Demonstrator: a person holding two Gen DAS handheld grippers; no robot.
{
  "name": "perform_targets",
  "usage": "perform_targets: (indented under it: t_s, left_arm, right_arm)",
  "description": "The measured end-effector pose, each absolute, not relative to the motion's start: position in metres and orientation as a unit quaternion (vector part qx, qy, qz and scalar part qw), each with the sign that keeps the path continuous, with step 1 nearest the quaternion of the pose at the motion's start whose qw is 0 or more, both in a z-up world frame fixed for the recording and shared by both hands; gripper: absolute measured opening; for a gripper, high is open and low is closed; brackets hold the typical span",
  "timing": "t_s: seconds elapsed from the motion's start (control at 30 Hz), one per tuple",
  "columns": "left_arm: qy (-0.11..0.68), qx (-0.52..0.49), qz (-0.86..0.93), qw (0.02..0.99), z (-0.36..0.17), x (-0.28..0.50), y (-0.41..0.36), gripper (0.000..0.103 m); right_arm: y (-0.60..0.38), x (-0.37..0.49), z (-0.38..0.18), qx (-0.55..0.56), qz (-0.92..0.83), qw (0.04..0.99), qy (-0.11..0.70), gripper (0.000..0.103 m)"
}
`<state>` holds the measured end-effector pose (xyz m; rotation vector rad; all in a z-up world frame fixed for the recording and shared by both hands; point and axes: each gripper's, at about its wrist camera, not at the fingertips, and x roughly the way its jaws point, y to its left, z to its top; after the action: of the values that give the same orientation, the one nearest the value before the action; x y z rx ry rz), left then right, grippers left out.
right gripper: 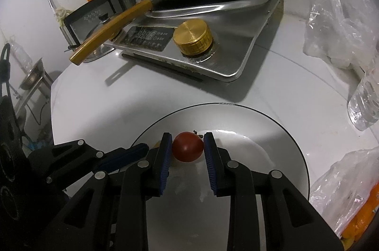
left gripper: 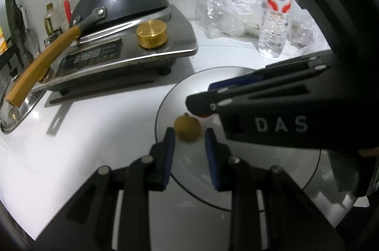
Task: Organize fruits
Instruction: 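Open both grippers to set the fruits down on the white plate, then move both open grippers back over the fruit bag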
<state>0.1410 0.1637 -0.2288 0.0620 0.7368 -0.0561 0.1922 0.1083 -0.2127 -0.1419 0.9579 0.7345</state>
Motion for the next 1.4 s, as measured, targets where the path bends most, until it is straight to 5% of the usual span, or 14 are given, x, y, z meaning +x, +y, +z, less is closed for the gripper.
perform_targets:
  t_s: [1.07, 1.3, 1.4]
  left_arm:
    - [0.326, 0.021, -0.021, 0.945, -0.192, 0.100, 0.120, 0.033]
    - [0.322, 0.017, -0.030, 0.946, -0.186, 0.093, 0.099, 0.039]
    - [0.316, 0.012, -0.032, 0.948, -0.182, 0.091, 0.089, 0.053]
  right_arm:
    - [0.022, 0.132, -0.163, -0.059, 0.301, 0.861, 0.405, 0.030]
    - [-0.010, 0.116, -0.156, -0.051, 0.289, 0.870, 0.396, 0.030]
    - [-0.024, 0.111, -0.154, -0.047, 0.282, 0.873, 0.394, 0.030]
